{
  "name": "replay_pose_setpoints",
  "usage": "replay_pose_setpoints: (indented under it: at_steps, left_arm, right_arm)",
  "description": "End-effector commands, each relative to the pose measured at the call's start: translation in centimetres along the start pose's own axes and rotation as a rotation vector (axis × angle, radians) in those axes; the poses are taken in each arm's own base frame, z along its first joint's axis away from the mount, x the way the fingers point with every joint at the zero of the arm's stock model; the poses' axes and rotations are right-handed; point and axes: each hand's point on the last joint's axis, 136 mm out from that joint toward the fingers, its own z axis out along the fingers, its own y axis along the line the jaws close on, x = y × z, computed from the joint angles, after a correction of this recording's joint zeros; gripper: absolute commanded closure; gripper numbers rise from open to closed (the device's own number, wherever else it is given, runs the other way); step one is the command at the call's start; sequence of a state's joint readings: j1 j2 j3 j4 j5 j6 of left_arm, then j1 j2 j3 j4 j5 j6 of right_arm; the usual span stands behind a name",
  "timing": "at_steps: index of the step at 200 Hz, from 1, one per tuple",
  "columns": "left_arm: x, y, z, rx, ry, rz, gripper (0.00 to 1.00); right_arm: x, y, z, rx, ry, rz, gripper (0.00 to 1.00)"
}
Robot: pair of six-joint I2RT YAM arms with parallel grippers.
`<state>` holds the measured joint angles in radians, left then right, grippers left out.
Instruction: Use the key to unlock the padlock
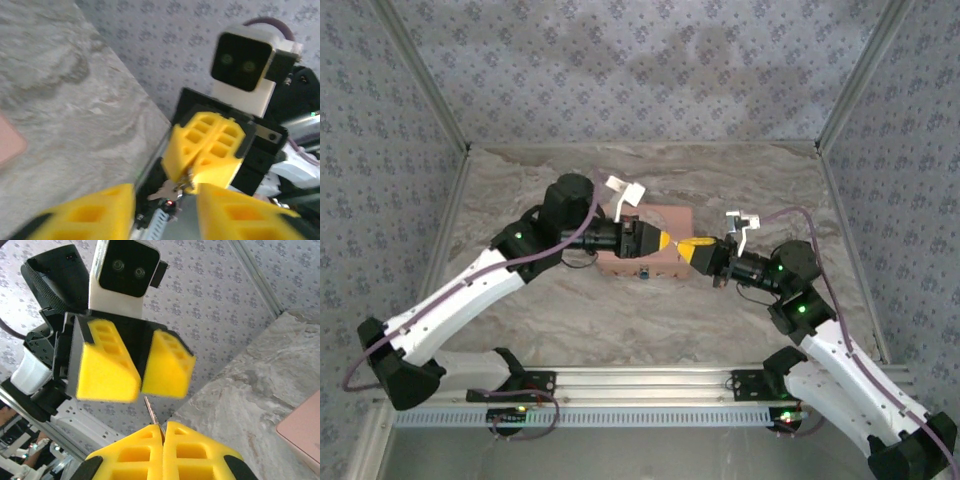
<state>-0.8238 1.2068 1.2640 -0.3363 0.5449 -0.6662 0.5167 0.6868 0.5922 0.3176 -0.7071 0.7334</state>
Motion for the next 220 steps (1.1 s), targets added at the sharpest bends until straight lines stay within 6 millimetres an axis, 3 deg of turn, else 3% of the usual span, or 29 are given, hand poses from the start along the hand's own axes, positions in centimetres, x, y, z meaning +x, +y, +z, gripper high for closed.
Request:
replay_pose_setpoints:
  at_steps: [1,18,47,126,159,220]
  left_arm:
    - [-1.5,1.2,-2.5,-0.066,-0.128,-0.027,0.47]
    - [-1.2,2.8,-3.4,-0.131,-0.155,-0.046,0.40]
    - [1.0,6.3,-3.3,-0.254,-0.119,-0.084,0.40]
    - [9.1,17.3,0.0,-0.496,-0.083,-0.196,0.28]
    - [9.6,20.8,0.6,-0.574,-0.128,-0.189,0.26]
    - [9.8,23.9,2.1,-0.596,-0.164,-0.136,0.12]
  right_arm:
    - [-0.9,0.1,-0.4,0.054,0.005,-0.054,1.00]
    - [-0.8,-0.7,-0.5,0.107,0.027,-0.070,1.00]
    - [-1.0,-3.1,-0.7,0.228,0.054,-0.076,1.00]
    - [-1.8,-14.4,-0.6,0.623,0.178,-0.091,1.00]
    - [-1.4,-19.1,-0.4,0.750,0.208,-0.090,1.00]
    - [-2.1,-28.2,0.9,0.959,0.306,-0.114,1.00]
